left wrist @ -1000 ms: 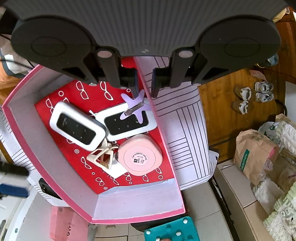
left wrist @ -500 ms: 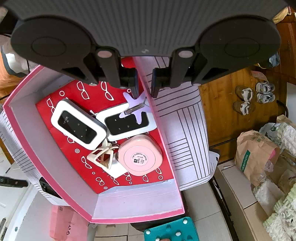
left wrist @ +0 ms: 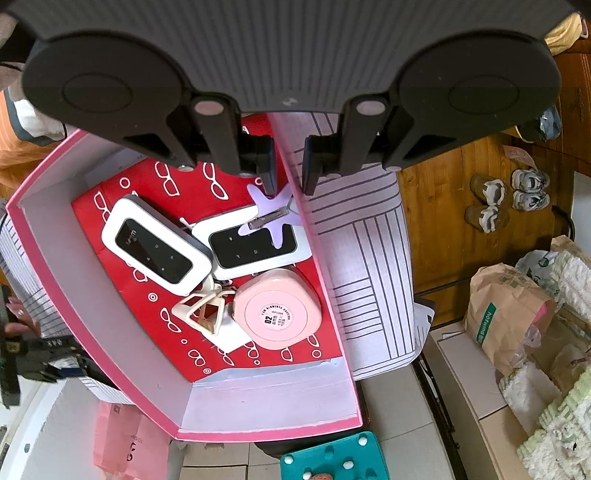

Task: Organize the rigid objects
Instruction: 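Grasp the black square case with the right tool, then carry the black case into the box and release it by the frame, then grasp the keys with the yellow star keychain using the right tool, then carry the keys into the box and drop them onto the hotspots, then move the right tool to the table and grasp the AA battery, then carry the AA battery into the box and open the right tool, then return the right tool to the table and grasp the yellow star keychain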

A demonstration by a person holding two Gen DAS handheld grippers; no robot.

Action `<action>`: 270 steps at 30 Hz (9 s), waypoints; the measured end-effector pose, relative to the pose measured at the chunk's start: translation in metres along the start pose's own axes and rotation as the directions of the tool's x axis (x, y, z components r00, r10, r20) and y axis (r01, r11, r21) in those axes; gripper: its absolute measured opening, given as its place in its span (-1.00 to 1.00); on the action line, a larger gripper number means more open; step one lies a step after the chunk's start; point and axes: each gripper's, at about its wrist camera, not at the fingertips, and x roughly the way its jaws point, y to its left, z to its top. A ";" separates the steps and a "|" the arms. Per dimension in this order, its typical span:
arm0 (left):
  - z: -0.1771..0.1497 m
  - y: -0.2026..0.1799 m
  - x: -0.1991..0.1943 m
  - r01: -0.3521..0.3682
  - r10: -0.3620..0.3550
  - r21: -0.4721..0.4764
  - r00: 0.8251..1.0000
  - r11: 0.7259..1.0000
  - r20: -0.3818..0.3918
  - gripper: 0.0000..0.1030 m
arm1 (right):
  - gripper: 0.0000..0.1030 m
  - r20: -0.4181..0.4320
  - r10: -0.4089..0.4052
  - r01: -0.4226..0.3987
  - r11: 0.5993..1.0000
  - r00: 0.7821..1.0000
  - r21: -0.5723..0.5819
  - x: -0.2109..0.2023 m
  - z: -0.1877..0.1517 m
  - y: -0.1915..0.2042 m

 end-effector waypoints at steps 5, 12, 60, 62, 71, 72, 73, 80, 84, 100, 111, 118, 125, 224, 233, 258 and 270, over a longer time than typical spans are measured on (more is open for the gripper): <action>0.000 0.002 0.000 0.010 -0.010 -0.018 1.000 1.000 0.000 -0.75 | 0.55 0.016 -0.010 0.010 1.000 1.000 -0.014 0.013 0.013 0.006; -0.001 -0.002 0.000 -0.010 0.010 -0.013 1.000 1.000 0.008 -0.75 | 0.33 -0.032 -0.088 0.086 0.995 0.996 -0.055 -0.001 0.014 0.036; 0.013 -0.010 0.015 -0.085 0.084 -0.003 0.993 0.996 -0.085 -0.85 | 0.29 0.020 0.333 -0.334 0.938 0.943 0.089 -0.123 0.121 0.138; 0.014 -0.011 0.017 -0.093 0.093 0.000 0.992 0.996 -0.085 -0.85 | 0.29 -0.007 0.369 -0.369 0.929 0.929 0.041 -0.111 0.132 0.161; 0.014 -0.011 0.018 -0.086 0.087 0.010 0.992 0.996 -0.087 -0.85 | 0.29 -0.133 0.316 -0.326 0.943 0.940 -0.067 -0.030 0.142 0.215; 0.013 -0.010 0.018 -0.084 0.084 0.009 0.993 0.996 -0.087 -0.85 | 0.29 -0.146 0.305 -0.318 0.946 0.941 -0.070 -0.023 0.142 0.216; 0.013 -0.010 0.018 -0.082 0.083 0.008 0.993 0.997 -0.088 -0.85 | 0.29 -0.153 0.291 -0.303 0.951 0.945 -0.066 -0.017 0.141 0.216; 0.013 -0.008 0.020 -0.072 0.073 0.005 0.993 0.997 -0.090 -0.84 | 0.45 -0.029 0.223 -0.225 0.971 0.974 -0.085 -0.046 0.140 0.195; 0.011 -0.006 0.020 -0.062 0.062 -0.001 0.995 0.998 -0.079 -0.84 | 0.46 0.110 0.208 -0.200 0.977 0.972 -0.079 -0.085 0.127 0.168; 0.005 0.005 0.017 0.011 -0.011 -0.016 0.999 1.000 -0.034 -0.79 | -0.30 0.081 0.117 -0.132 0.971 0.990 0.200 -0.039 0.027 0.074; 0.006 0.006 0.018 0.009 -0.011 -0.046 0.999 0.999 -0.039 -0.78 | -0.37 0.063 0.010 -0.017 0.994 0.998 0.110 0.001 0.003 0.082; 0.009 -0.003 0.019 -0.031 0.030 -0.022 0.998 0.999 -0.058 -0.78 | -0.86 0.077 -0.041 0.038 0.998 0.996 0.042 -0.009 0.003 0.092; 0.010 -0.006 0.019 -0.048 0.047 -0.016 0.997 0.999 -0.064 -0.78 | -0.90 0.041 0.001 -0.008 0.987 0.999 0.160 -0.029 0.002 0.085; 0.002 -0.005 0.018 0.014 -0.011 -0.133 1.000 0.991 0.025 -0.73 | -0.79 0.070 -0.004 -0.004 0.993 0.998 0.114 -0.065 0.039 0.103; -0.001 -0.004 0.018 0.025 -0.019 -0.143 0.999 0.989 0.043 -0.71 | -0.78 0.157 0.391 -0.400 0.916 0.907 0.032 -0.142 0.054 0.161; -0.004 -0.010 0.015 -0.005 0.014 -0.131 0.997 0.991 0.071 -0.72 | -0.53 0.252 0.291 -0.290 0.956 0.923 -0.041 -0.135 0.042 0.188; -0.007 -0.008 0.015 0.017 -0.006 -0.132 0.996 0.991 0.088 -0.71 | -0.28 0.251 0.078 -0.131 0.971 0.965 0.201 -0.132 0.017 0.113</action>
